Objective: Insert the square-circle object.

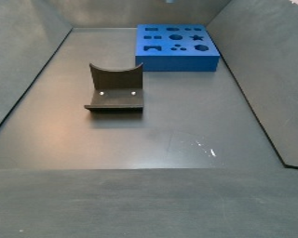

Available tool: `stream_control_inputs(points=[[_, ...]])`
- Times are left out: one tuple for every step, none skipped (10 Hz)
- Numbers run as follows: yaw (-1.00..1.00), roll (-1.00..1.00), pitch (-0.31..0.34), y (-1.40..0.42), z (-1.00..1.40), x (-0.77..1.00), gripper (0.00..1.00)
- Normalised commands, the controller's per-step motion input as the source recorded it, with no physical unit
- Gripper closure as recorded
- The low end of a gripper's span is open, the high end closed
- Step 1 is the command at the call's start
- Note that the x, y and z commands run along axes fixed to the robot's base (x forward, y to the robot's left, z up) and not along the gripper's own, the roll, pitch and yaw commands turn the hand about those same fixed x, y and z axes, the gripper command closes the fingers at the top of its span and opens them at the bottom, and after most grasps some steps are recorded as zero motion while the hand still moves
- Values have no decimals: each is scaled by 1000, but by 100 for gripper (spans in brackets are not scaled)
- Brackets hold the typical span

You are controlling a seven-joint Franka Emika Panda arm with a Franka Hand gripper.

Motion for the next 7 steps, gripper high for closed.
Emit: stream_control_inputs(points=[[-417,0,-29,-163,-17,-717,100],[-851,0,-34,49,-71,-400,100],[-963,0,-19,0,-117,-243,100],[-980,0,-11,0,-131,-209,100],[-951,0,-13,0,-191,-220,100],[-920,-7,-10,0,-240,-237,100],[-914,-17,-6,0,-263,-234,100]])
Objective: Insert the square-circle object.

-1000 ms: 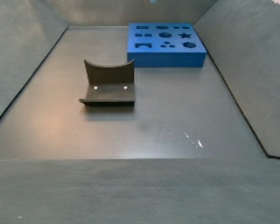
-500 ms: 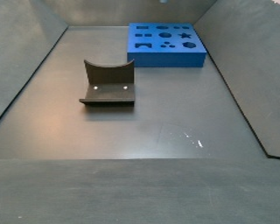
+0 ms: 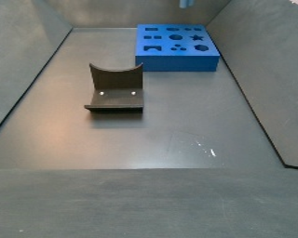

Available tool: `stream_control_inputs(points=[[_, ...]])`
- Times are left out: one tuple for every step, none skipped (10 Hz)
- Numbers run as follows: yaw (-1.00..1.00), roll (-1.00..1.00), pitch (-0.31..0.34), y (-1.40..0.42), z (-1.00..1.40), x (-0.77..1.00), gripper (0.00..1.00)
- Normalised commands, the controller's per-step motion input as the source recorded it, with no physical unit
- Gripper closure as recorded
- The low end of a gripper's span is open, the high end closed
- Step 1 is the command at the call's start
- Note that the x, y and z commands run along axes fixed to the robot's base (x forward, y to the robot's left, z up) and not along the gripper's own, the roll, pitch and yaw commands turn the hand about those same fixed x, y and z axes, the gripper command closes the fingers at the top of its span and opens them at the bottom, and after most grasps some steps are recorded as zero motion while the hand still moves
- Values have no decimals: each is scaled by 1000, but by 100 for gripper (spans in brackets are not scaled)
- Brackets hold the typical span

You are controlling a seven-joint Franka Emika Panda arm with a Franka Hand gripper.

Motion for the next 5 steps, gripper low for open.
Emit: stream_control_inputs(points=[[-960,-13,0,0,-309,-171,100],[-949,-33,0,0,-340,-169,100],[-951,-33,0,0,-340,-166,100],[-969,-17,0,0,-320,-154,100],[-991,-21,0,0,-326,-100,100]])
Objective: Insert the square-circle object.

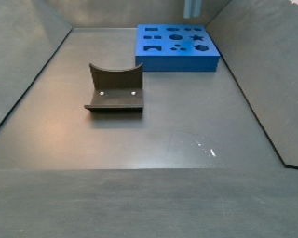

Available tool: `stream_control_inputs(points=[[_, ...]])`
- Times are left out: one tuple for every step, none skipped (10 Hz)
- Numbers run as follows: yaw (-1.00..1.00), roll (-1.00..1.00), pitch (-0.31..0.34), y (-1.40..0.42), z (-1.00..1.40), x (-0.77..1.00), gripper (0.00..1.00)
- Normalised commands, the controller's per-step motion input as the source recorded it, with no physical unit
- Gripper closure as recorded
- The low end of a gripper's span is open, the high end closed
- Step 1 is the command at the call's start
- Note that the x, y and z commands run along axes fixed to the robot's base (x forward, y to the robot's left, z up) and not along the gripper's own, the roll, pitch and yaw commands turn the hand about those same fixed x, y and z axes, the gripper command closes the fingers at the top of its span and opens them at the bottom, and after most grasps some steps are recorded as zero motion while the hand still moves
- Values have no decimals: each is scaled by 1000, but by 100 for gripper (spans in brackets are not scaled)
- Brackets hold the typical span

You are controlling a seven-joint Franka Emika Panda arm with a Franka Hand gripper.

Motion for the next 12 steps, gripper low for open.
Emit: stream_control_inputs(points=[[-991,-30,0,0,-334,-86,100],[-966,-54,0,0,-343,-91,100],[-1000,-69,0,0,-360,0,100],[-1000,-90,-9,0,-380,0,100],[-960,-106,-27,-37,-331,0,100],[-897,-89,0,-131,-277,0,100],[-669,-29,0,-243,-69,-186,100],[-91,0,0,-66,-23,-71,100],[0,0,0,0,-129,-174,100],[134,-64,-29,29,-254,-166,100],[83,-94,-29,6,-306,0,100],[0,-83,0,0,-391,100,100]])
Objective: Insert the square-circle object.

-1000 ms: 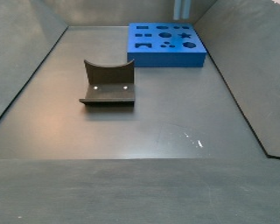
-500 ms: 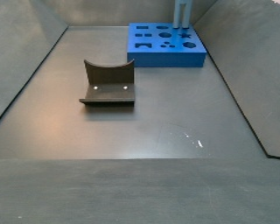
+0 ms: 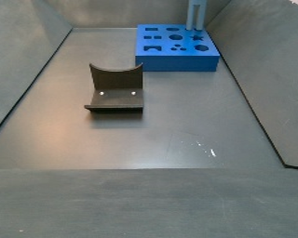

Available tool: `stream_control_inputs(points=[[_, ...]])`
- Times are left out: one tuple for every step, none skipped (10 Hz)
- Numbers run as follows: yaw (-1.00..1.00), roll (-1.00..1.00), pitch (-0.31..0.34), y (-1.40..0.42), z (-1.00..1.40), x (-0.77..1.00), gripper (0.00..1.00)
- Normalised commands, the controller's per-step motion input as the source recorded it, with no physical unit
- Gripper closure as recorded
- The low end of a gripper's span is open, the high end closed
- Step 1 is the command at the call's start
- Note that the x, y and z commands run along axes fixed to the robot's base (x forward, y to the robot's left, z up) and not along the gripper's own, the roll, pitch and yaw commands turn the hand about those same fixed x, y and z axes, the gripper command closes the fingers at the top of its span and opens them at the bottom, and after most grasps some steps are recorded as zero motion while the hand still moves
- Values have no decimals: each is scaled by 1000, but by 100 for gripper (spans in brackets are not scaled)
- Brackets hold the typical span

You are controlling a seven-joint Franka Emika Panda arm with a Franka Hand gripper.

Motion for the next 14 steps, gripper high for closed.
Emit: stream_control_inputs(points=[[-97,-101,0,-46,-423,306,100],[-174,-127,7,-6,-397,263,100],[-151,-71,0,0,-434,114,100],[-100,0,0,0,-314,54,100],[-54,46,-181,0,-603,-37,100],[69,287,-217,-43,-549,-103,100],[177,317,-186,-106,-554,-86,100],[143,84,-184,-17,-740,0,100],[80,-27,-184,0,-757,0,100],[60,-107,-101,0,-663,0,100],[71,-167,-60,31,-637,0,100],[60,-196,-30,71,-629,0,100],[57,-131,-90,46,-657,0,100],[37,0,-80,0,-554,0,100]])
